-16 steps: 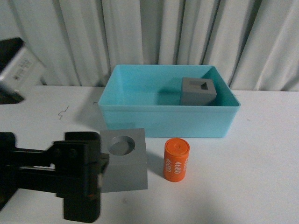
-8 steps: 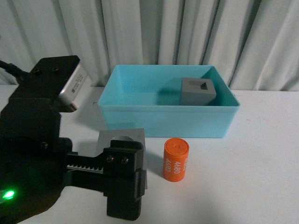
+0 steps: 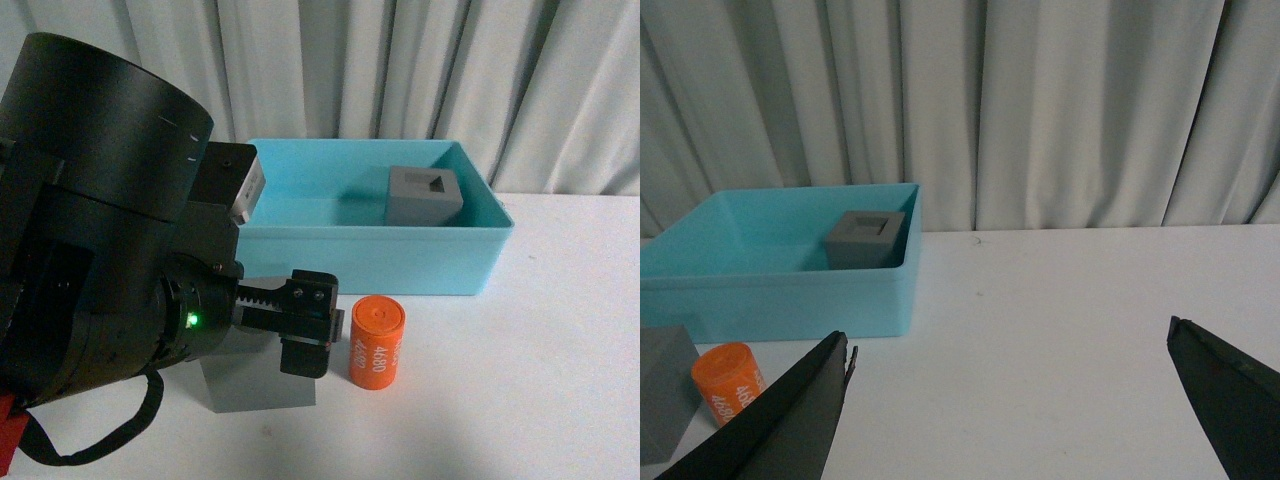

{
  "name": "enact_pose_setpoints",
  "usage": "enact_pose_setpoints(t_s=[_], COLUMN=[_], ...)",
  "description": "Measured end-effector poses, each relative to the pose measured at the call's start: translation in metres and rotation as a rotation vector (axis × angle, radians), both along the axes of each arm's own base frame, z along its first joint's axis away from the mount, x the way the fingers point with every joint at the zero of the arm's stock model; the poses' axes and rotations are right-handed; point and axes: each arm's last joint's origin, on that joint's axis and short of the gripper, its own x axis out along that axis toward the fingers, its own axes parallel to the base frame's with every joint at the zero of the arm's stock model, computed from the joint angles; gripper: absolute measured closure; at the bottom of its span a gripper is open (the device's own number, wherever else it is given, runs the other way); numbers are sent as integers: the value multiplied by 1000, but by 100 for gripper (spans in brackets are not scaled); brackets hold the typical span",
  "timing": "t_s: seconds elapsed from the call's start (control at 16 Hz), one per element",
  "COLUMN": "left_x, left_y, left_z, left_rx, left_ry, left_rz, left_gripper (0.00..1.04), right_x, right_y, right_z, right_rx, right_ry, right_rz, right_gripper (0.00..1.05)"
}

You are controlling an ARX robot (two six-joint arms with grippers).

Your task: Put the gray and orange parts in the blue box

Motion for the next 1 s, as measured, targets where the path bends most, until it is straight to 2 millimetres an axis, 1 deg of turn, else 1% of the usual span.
enact_pose_setpoints(t_s=[0.25,0.44,1.0], left_x=[13,17,19], left_y=[12,17,11], left_z=[-10,-15,-21], left_rx=[32,45,53], left_ry=[5,15,14], left_rz=[26,35,27], left_gripper=[7,7,7], right_x=[0,0,0], right_y=[0,0,0], right_z=[0,0,0], right_rx=[0,0,0], right_ry=[0,0,0], right_rz=[0,0,0], right_gripper=[6,6,6])
